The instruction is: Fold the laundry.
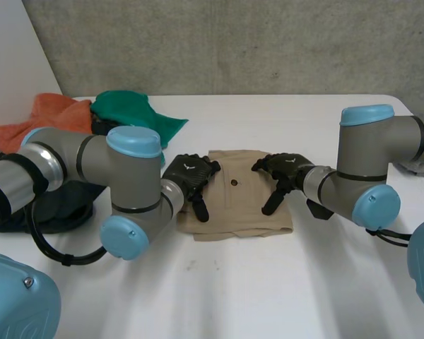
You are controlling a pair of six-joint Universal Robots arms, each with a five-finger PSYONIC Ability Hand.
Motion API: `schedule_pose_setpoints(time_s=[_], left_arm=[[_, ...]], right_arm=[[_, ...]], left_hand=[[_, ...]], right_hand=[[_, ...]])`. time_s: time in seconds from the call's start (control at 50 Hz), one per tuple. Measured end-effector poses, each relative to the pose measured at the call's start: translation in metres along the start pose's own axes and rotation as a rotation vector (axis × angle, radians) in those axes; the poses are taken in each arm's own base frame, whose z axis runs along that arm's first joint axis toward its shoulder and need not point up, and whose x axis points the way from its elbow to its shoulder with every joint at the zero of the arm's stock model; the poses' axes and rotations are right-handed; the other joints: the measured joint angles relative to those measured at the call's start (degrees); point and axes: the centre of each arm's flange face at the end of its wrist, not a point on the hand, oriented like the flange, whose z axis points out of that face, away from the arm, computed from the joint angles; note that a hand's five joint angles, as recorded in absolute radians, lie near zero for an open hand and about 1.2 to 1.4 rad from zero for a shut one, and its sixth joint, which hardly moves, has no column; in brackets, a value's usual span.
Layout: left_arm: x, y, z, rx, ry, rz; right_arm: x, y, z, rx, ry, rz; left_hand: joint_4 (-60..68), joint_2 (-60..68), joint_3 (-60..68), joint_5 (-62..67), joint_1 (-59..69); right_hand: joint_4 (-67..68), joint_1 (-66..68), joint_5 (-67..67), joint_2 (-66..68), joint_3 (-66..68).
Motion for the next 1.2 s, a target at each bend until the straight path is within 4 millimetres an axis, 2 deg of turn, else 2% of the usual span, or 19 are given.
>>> schedule_pose_setpoints(time_s=[0.12, 0.14, 0.16, 0.18, 0.24, 0.3, 0.32, 0.42, 0.44, 0.54, 0.58, 0.66, 0.8, 0.9, 1.2], left_arm=[[-0.006, -0.022, -0.006, 0.052, -0.009, 0.002], [-0.009, -0.032, -0.011, 0.077, -0.012, -0.001], [-0.009, -0.032, -0.011, 0.077, -0.012, -0.001], [-0.013, -0.047, -0.018, 0.115, -0.015, -0.005], [-0.019, -0.072, -0.032, 0.181, -0.002, -0.018], [-0.021, -0.087, -0.043, 0.223, 0.019, -0.032], [-0.024, -0.103, -0.055, 0.268, 0.048, -0.047], [-0.026, -0.122, -0.078, 0.325, 0.130, -0.068], [-0.026, -0.126, -0.086, 0.336, 0.171, -0.072], [-0.021, -0.128, -0.108, 0.340, 0.307, -0.074], [-0.018, -0.126, -0.115, 0.334, 0.349, -0.073], [-0.015, -0.123, -0.124, 0.324, 0.391, -0.073], [-0.012, -0.120, -0.127, 0.314, 0.402, -0.074], [-0.013, -0.120, -0.126, 0.313, 0.397, -0.076], [-0.013, -0.118, -0.125, 0.308, 0.397, -0.081]], right_arm=[[0.002, -0.023, -0.016, 0.060, 0.024, -0.028], [0.002, -0.033, -0.023, 0.094, 0.032, -0.038], [0.002, -0.033, -0.023, 0.094, 0.032, -0.038], [0.002, -0.046, -0.033, 0.142, 0.044, -0.052], [0.001, -0.064, -0.050, 0.231, 0.068, -0.082], [0.000, -0.071, -0.061, 0.283, 0.083, -0.105], [-0.003, -0.074, -0.071, 0.326, 0.097, -0.129], [-0.018, -0.063, -0.090, 0.357, 0.100, -0.189], [-0.032, -0.051, -0.097, 0.344, 0.079, -0.221], [-0.076, -0.010, -0.107, 0.283, -0.011, -0.300], [-0.088, 0.005, -0.105, 0.264, -0.034, -0.320], [-0.099, 0.027, -0.096, 0.244, -0.032, -0.337], [-0.097, 0.047, -0.066, 0.248, 0.028, -0.355], [-0.093, 0.050, -0.052, 0.255, 0.049, -0.373], [-0.087, 0.035, -0.024, 0.312, 0.068, -0.393]], left_hand=[[0.00, 0.00, 0.00, -0.01, 0.00], [0.00, 0.00, 0.00, -0.01, 0.00], [0.00, 0.00, 0.00, -0.01, 0.00], [0.00, 0.00, 0.00, 0.00, 0.00], [0.00, 0.00, 0.00, -0.01, 0.00], [0.00, 0.00, 0.00, 0.00, 0.00], [0.00, 0.00, 0.00, 0.00, 0.00], [0.00, 0.00, 0.00, 0.00, 0.00], [0.00, 0.00, 0.00, 0.00, 0.00], [0.00, 0.00, 0.00, 0.00, 0.00], [0.00, 0.00, 0.00, -0.01, 0.00], [0.00, 0.00, 0.00, -0.01, 0.00], [0.00, 0.00, 0.00, -0.01, 0.00], [0.00, 0.00, 0.00, -0.01, 0.00], [0.00, 0.00, 0.00, -0.01, 0.00]], right_hand=[[0.00, 0.00, -0.14, 0.00, 0.00], [0.00, 0.00, -0.14, 0.00, 0.00], [0.00, 0.00, -0.14, 0.00, 0.00], [0.00, 0.00, -0.15, 0.00, 0.00], [0.00, 0.00, -0.15, 0.00, 0.00], [0.00, 0.00, -0.15, 0.00, 0.00], [0.00, 0.00, -0.15, 0.00, 0.00], [0.00, 0.00, -0.15, 0.00, 0.00], [0.00, 0.00, -0.15, 0.00, 0.01], [0.00, 0.00, -0.15, 0.00, 0.00], [0.00, 0.00, -0.15, 0.00, 0.00], [0.00, 0.00, -0.15, 0.00, 0.00], [0.00, 0.00, -0.15, 0.00, 0.01], [0.00, 0.00, -0.15, 0.00, 0.00], [0.22, 1.52, 0.81, 1.94, 2.54]])
